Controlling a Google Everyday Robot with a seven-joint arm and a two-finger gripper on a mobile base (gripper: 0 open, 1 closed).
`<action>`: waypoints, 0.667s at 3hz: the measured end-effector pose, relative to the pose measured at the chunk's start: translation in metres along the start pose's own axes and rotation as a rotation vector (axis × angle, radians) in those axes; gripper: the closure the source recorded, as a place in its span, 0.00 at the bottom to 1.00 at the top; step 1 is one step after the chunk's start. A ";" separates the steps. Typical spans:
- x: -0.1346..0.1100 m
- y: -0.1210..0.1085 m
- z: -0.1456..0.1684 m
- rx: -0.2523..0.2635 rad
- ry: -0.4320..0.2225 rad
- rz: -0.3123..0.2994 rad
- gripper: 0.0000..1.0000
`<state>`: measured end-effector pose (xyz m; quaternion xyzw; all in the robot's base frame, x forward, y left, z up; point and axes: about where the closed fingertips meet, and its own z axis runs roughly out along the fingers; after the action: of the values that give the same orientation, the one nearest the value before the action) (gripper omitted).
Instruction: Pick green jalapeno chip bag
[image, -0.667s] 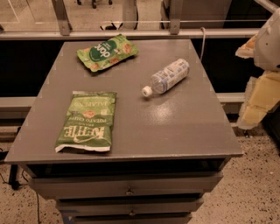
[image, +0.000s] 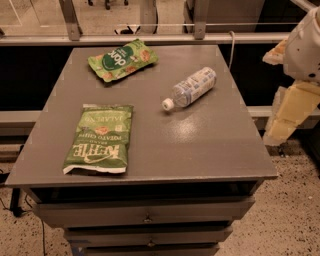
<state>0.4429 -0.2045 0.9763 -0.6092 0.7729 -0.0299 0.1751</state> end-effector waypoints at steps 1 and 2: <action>-0.034 -0.002 0.026 -0.002 -0.095 -0.016 0.00; -0.098 -0.005 0.061 -0.008 -0.264 -0.036 0.00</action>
Offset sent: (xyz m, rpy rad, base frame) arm 0.0779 0.1834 -0.0478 0.4406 -0.1318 0.1822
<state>0.4852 -0.1027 0.9434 -0.6225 0.7321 0.0503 0.2721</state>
